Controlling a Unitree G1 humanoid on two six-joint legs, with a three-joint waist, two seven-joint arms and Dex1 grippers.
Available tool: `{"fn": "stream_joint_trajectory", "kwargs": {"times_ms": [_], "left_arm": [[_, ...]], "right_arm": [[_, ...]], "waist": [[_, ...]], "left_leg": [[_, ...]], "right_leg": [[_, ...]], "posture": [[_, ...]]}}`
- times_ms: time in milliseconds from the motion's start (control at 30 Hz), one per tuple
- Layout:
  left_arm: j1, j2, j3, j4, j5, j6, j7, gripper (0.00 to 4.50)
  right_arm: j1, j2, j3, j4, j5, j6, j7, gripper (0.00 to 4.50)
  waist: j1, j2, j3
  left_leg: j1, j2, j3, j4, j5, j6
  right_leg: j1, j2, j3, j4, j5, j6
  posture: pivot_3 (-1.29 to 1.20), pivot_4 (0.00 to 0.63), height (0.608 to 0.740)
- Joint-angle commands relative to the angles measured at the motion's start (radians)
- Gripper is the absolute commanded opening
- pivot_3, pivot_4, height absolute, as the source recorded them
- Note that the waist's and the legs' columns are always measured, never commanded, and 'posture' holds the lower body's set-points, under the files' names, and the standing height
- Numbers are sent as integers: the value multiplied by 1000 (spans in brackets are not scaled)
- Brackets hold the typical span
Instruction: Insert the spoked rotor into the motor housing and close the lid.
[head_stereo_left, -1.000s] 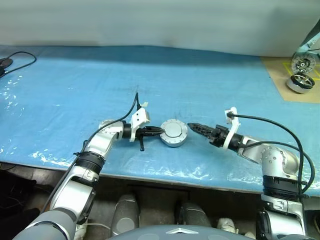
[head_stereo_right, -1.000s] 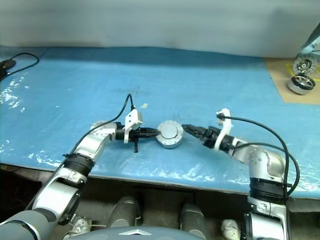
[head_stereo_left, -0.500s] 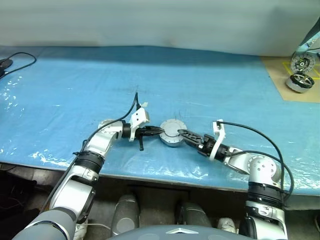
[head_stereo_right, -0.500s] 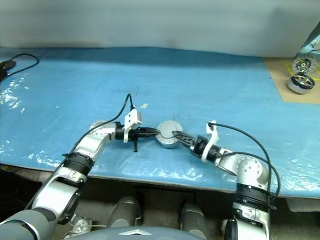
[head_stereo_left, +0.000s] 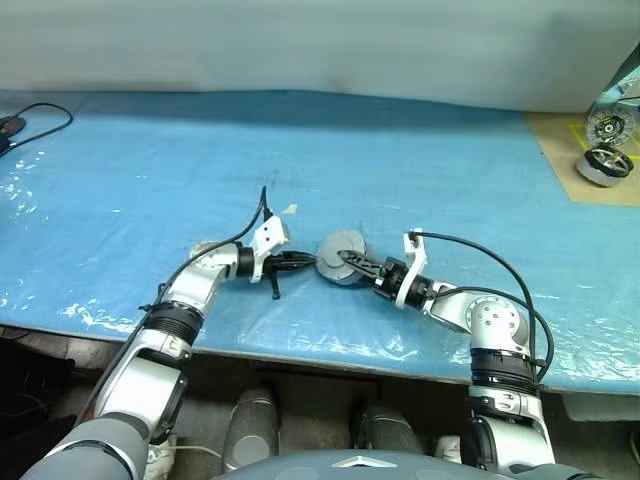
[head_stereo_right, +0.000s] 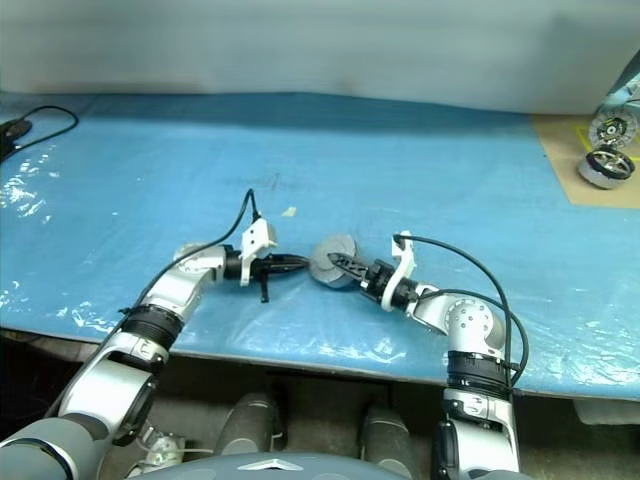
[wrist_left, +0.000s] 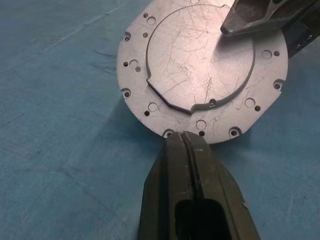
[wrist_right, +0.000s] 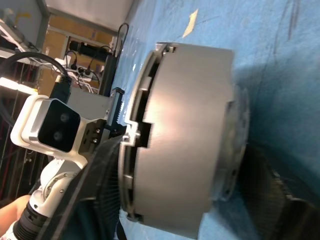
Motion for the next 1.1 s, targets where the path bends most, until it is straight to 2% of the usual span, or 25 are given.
{"fn": "stream_joint_trajectory", "kwargs": {"times_ms": [33, 333, 400, 533, 600, 700, 900, 1000, 1100], "left_arm": [[36, -14, -27, 16, 27, 22, -4, 0], [46, 29, 100, -124, -117, 169, -50, 0], [57, 56, 135, -176, -168, 250, -64, 0], [55, 97, 243, -290, -356, 578, -63, 0], [59, 116, 305, -313, -421, 669, -40, 0], [67, 112, 394, -332, -502, 772, 29, 0], [57, 19, 541, -325, -605, 863, 250, 0], [61, -49, 598, -345, -666, 909, 360, 570], [91, -102, 638, -432, -798, 1022, 400, 1608]], "right_arm": [[2, 4, 29, -11, 11, -5, 16, 2436], [-9, 26, -3, 27, 30, -3, -27, 2436], [-25, 46, -54, 29, 84, 7, -46, 2436], [-56, 79, -132, 14, 172, 17, -94, 2436], [-79, 98, -161, -10, 222, 23, -123, 2436], [-118, 131, -179, -26, 280, 28, -167, 2436], [-190, 166, -146, -55, 345, 11, -191, 2436], [-217, 170, -138, -55, 371, 10, -199, 2436], [-228, 161, -125, -50, 388, 17, -205, 2436]], "waist": [[-4, 0, 0], [-9, 0, 1], [-10, 0, 1], [-6, 1, 2], [-6, 1, 6], [-8, 3, 8], [-8, 3, 11], [-7, 3, 11], [-5, 2, 12]], "left_leg": [[-1, 0, 0, 0, 0, 0], [-8, 3, 0, 0, 0, 0], [-9, 4, 0, 0, 0, 0], [-14, 4, 0, 2, 0, 0], [-21, 4, 0, 7, 0, 0], [-21, 4, 0, 8, 0, 0], [-22, 4, -1, 8, 0, 0], [-23, 4, -1, 9, 0, 0], [-26, 4, -2, 12, 0, 0]], "right_leg": [[-1, 0, 0, 0, 0, 0], [-7, 3, -3, 0, 0, 0], [-8, 4, -3, 1, 1, 0], [-14, 4, -3, 8, 1, -1], [-22, 3, -3, 15, 0, -1], [-22, 4, -4, 16, 0, -3], [-22, 4, -4, 15, 1, 0], [-22, 4, -5, 15, 2, 1], [-22, 4, -7, 15, 2, 1]], "posture": [[0, 150, 740], [0, 150, 740], [0, 150, 740], [0, 150, 740], [0, 150, 740], [0, 150, 740], [0, 150, 740], [0, 150, 740], [0, 150, 740]]}}
